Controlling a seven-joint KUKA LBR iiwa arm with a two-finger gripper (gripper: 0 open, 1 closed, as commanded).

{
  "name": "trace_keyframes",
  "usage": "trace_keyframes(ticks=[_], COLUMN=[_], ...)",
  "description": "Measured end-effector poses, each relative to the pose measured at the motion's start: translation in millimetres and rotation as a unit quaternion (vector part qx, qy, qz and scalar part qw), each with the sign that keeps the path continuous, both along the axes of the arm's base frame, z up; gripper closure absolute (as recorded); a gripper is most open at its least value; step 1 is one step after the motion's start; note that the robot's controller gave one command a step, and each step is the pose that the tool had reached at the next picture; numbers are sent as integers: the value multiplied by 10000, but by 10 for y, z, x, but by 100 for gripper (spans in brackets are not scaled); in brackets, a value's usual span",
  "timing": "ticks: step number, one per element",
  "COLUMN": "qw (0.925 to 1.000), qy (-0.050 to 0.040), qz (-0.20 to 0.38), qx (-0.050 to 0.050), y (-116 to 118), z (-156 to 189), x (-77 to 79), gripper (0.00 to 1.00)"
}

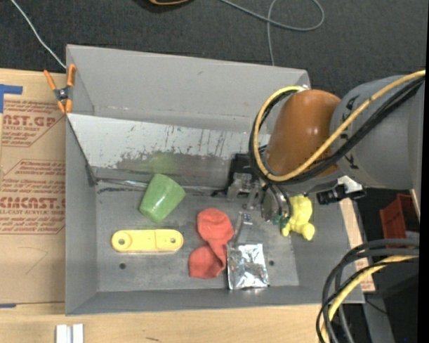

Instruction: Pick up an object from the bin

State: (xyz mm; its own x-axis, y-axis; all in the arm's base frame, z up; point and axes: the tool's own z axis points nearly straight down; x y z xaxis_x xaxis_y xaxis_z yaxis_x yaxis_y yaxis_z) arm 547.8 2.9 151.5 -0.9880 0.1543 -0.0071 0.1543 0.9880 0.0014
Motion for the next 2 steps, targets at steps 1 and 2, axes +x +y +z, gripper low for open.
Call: trace_keyframes(ticks=[1, 2], qw=[9800, 9876], qy=[47, 3], qz=[-1990, -1568], qx=[13, 8], y=[85, 172], z=[-458, -821], x=[-100, -184], gripper=[0, 0])
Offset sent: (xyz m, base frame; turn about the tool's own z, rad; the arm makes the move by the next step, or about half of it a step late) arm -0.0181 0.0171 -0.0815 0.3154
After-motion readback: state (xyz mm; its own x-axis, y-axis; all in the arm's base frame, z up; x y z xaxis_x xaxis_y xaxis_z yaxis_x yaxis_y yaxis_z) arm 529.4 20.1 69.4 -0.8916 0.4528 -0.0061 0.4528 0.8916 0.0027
